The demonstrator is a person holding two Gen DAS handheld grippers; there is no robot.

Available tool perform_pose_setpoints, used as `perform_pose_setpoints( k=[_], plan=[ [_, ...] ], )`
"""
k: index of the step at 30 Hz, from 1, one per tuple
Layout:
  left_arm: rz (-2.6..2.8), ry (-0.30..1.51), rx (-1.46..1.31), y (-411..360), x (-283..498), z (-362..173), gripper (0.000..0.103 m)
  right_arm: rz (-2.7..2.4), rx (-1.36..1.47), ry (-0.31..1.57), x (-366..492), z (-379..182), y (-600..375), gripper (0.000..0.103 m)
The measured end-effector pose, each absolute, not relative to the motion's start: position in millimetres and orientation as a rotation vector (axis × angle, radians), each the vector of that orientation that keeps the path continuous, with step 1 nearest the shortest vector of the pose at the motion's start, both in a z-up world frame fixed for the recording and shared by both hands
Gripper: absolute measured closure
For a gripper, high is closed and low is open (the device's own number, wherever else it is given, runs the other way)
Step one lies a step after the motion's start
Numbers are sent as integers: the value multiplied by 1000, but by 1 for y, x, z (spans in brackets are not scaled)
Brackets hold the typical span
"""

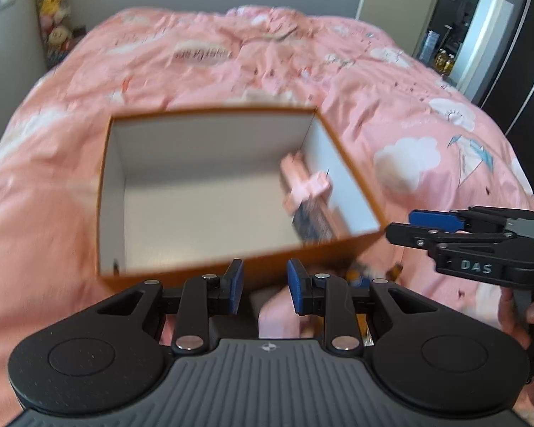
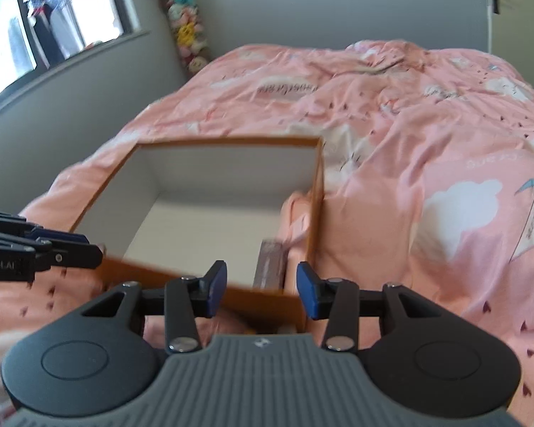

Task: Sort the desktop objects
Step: 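Grasp the white plush dog with the right tool while the left grasps the bear plush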

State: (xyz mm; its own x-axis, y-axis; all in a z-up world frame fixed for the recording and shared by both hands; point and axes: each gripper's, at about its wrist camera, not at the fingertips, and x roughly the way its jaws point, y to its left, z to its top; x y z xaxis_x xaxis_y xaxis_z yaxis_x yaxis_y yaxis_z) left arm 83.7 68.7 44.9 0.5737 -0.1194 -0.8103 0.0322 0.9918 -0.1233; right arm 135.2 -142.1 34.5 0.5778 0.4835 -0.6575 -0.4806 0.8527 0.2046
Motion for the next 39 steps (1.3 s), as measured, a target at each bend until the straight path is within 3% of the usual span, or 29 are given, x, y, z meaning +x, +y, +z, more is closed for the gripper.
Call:
perform_pose_setpoints(
  k=[12,14,18,24,29,39],
  plan=[
    [-211,1059,-41,44,54,5,69,581,221,1125,119,-16,-161,57],
    [-242,1069,-25,35,52,2,69,584,267,1156,114,-18,-165,47],
    [-286,1070,-7,24,44,-2,69,591,271,1198,99,-24,-165,39],
    [-246,1125,5,25,46,-11,68,669,15,1164,74,-29,-138,19],
    [-242,1118,-6,27,45,-7,67,677,-76,1154,73,-41,-129,19],
    [-205,1118,-29,26,50,-4,67,624,4,1076,68,-30,-146,40]
  ],
)
